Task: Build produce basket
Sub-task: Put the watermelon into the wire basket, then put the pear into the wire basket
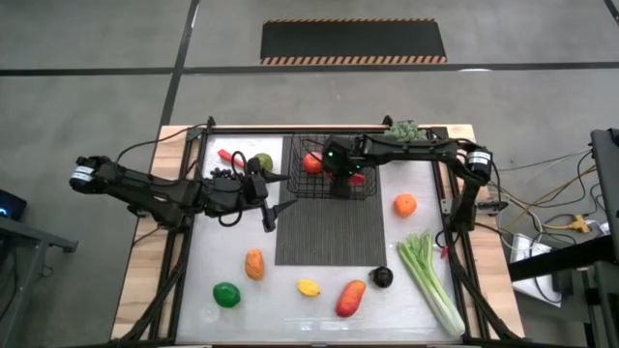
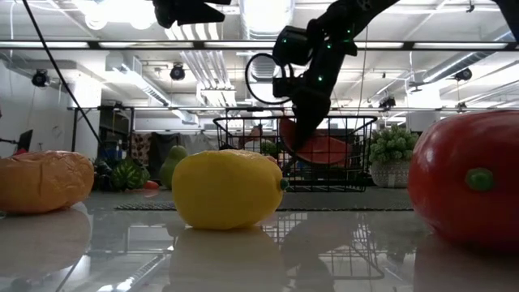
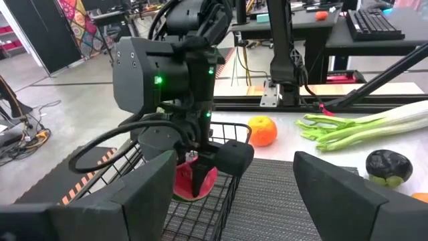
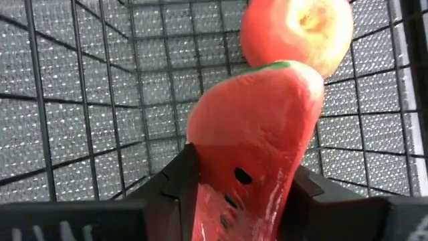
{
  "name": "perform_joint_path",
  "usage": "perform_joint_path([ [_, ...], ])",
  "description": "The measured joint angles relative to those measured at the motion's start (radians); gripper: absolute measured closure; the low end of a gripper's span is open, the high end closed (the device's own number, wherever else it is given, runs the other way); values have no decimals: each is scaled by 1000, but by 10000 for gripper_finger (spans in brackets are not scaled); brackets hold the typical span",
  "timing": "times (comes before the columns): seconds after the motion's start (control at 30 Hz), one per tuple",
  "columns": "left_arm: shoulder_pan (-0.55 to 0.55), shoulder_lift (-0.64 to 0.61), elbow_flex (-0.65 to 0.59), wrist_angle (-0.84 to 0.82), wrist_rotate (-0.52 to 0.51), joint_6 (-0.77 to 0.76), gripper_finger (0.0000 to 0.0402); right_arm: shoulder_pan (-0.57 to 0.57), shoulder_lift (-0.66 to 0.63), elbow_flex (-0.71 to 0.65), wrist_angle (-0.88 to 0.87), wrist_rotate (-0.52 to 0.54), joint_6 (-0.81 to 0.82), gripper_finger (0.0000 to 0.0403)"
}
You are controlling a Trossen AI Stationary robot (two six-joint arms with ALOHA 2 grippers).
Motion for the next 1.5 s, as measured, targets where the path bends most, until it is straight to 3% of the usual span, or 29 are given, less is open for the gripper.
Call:
perform_joint_path([
  [0.47,0,1,0,21,0,0,118,0,5,-1,-44,0,-11,226],
  [0.9,-1,1,0,21,0,0,118,0,-12,-1,-47,1,-21,225],
  [1.23,1,22,0,19,-126,-37,118,10,-162,-2,-66,0,-8,225],
  [1.5,3,65,0,13,-169,-76,118,69,-346,-43,-79,-20,10,225],
])
